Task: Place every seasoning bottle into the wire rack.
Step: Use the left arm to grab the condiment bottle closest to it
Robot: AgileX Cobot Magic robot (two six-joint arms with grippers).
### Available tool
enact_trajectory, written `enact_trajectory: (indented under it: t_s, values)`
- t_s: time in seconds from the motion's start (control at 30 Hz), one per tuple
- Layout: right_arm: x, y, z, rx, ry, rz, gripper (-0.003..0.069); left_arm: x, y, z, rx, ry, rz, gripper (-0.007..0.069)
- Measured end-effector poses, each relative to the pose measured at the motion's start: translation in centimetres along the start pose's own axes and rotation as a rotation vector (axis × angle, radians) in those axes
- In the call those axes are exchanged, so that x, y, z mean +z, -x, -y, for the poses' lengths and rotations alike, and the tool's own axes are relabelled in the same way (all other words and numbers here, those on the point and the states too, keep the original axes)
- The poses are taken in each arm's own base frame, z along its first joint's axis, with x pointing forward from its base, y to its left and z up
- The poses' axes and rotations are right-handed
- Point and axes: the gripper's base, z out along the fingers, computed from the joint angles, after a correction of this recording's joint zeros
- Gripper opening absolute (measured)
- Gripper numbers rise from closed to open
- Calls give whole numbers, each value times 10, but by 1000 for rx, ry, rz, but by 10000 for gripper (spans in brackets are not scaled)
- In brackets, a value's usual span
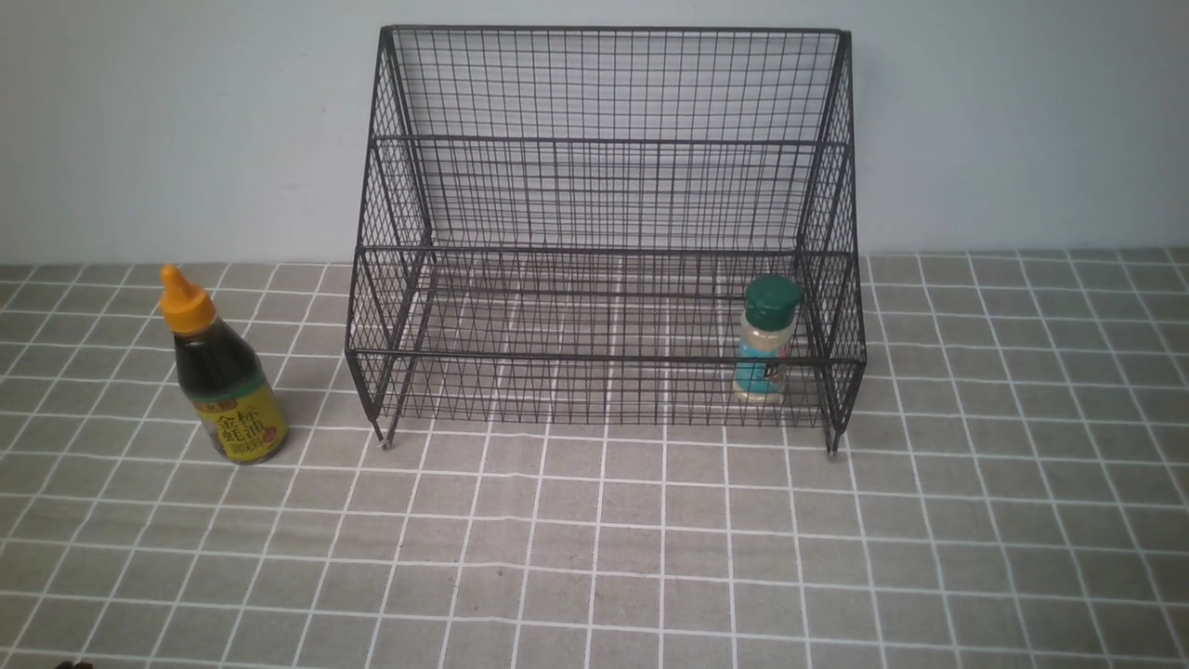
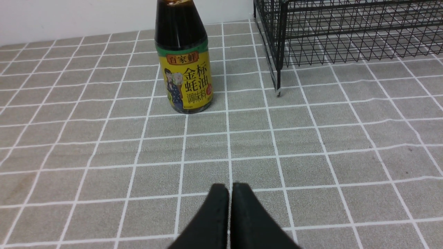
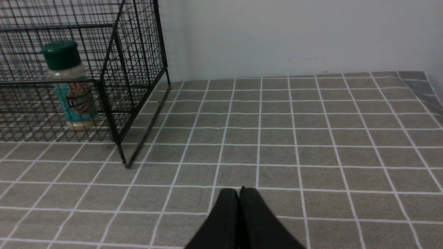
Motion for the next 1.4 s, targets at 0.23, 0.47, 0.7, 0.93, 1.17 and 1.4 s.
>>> enact_trajectory:
  t_s: [0.23, 0.47, 0.7, 0.93, 1.17, 1.4]
  values:
    - [0, 0, 0, -18, -1, -1, -13, 0, 0, 0, 0, 0, 0, -6]
    - [0, 0, 0, -18, -1, -1, -13, 0, 0, 0, 0, 0, 0, -6]
    - [0, 0, 0, -18, -1, -1, -13, 0, 0, 0, 0, 0, 0, -6]
    - [0, 0, 0, -18, -1, -1, -13, 0, 0, 0, 0, 0, 0, -6]
    - [0, 0, 0, -18, -1, -1, -13, 0, 0, 0, 13, 5, 1, -6]
    - [0, 0, 0, -18, -1, -1, -13, -2, 21, 2, -281, -52, 234, -6]
